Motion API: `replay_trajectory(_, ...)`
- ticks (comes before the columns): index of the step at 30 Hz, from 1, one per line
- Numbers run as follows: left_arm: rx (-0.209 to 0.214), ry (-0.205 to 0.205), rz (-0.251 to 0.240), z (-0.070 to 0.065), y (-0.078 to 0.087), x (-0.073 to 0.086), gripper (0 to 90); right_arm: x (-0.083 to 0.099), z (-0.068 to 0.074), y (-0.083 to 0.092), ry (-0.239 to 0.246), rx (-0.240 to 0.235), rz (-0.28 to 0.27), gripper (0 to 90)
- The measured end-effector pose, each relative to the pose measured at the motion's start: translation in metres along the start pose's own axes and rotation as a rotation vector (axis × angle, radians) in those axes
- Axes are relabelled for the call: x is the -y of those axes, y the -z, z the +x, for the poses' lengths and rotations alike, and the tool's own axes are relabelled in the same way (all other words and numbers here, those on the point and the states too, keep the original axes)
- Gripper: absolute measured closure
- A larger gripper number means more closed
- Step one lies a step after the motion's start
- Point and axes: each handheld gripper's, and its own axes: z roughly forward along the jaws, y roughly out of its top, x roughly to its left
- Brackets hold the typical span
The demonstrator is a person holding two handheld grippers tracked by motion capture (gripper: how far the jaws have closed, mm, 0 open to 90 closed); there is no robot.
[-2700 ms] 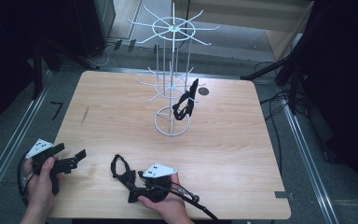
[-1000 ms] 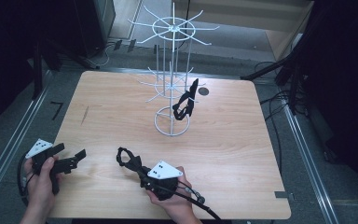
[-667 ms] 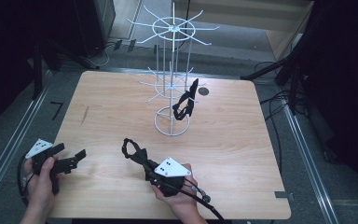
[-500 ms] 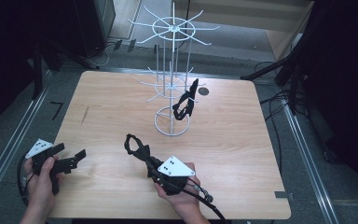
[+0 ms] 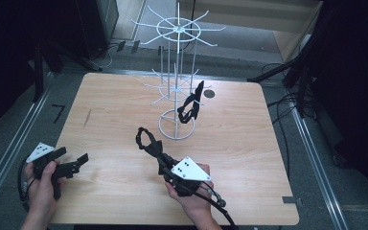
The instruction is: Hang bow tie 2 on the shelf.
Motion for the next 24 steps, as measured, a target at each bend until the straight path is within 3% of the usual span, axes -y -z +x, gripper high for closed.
replay_trajectory(24, -0.001, -0.004, 0.004, 0.000, 0.000, 0.000, 0.0, -0.019, -0.019, 0.023, 0.008, 0.082, -0.134, 77.7)
